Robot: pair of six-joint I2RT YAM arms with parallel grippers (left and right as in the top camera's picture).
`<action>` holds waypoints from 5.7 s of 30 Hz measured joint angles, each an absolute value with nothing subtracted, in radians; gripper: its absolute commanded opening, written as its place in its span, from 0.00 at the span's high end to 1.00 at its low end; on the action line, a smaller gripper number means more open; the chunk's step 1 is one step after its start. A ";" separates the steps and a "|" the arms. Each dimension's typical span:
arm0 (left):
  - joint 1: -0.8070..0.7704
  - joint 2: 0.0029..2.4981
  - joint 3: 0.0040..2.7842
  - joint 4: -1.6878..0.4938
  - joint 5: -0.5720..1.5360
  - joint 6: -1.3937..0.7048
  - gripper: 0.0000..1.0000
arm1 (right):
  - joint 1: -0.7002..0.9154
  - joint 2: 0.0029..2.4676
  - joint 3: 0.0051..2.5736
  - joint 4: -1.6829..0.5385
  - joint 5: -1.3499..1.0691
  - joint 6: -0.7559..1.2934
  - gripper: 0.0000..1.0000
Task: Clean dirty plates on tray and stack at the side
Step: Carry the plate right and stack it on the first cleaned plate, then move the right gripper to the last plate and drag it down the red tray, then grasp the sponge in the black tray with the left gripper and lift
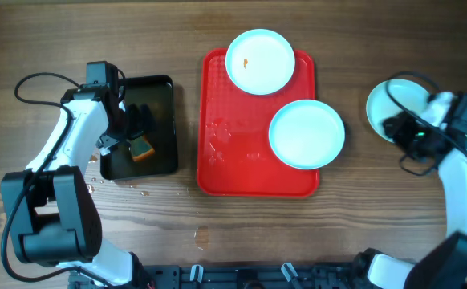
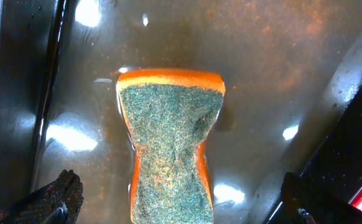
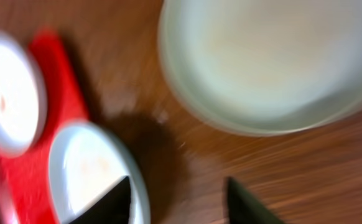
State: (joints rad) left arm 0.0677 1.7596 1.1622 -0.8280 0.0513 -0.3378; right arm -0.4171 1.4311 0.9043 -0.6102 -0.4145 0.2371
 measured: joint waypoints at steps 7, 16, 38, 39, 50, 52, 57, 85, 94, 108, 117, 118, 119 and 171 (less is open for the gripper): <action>0.068 1.760 1.162 -0.827 0.051 -0.338 0.00 | -0.255 1.628 0.879 -0.521 -0.426 0.187 0.40; 0.068 1.759 1.162 -0.828 0.051 -0.338 0.00 | -0.164 1.699 0.877 -0.431 -0.412 0.113 0.96; 0.068 1.759 1.162 -0.828 0.051 -0.338 0.00 | -0.455 1.457 0.902 -0.463 -0.087 0.461 0.96; 0.068 1.759 1.162 -0.828 0.051 -0.338 0.00 | -0.464 1.460 0.902 -0.458 -0.072 0.468 0.96; 0.068 1.759 1.162 -0.828 0.051 -0.338 0.00 | -0.485 1.538 0.902 -0.405 0.088 0.477 0.53; 0.068 1.759 1.162 -0.828 0.051 -0.338 0.00 | -0.485 1.537 0.904 -0.401 0.082 0.461 0.67; 0.068 1.760 1.162 -0.828 0.051 -0.338 0.00 | -0.474 1.518 0.918 -0.408 -0.062 0.428 0.69; 0.068 1.759 1.162 -0.826 0.051 -0.338 0.00 | 0.266 2.037 1.082 0.238 -0.189 0.170 0.60; 0.068 1.759 1.162 -0.826 0.051 -0.338 0.00 | 0.266 2.038 1.117 0.056 -0.239 0.159 0.69; 0.068 1.760 1.162 -0.826 0.051 -0.338 0.00 | 0.342 1.764 1.097 -0.578 -0.309 0.144 0.57; 0.068 1.760 1.162 -0.825 0.051 -0.337 0.00 | 0.276 1.718 1.095 -0.536 -0.128 0.294 0.53; 0.068 1.759 1.162 -0.826 0.051 -0.338 0.00 | 0.253 1.718 1.095 -0.516 -0.119 0.309 0.53; 0.068 1.760 1.162 -0.826 0.051 -0.338 0.00 | 0.216 1.718 1.095 -0.488 -0.106 0.326 0.53; 0.068 1.752 0.966 -0.632 0.032 -0.353 0.96 | 0.248 1.798 1.094 -0.687 -0.200 0.282 0.84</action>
State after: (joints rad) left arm 0.0677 1.7515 0.9665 -0.6315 0.0319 -0.3527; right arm 0.2481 1.7985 1.0939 -0.6872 -0.2005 0.2821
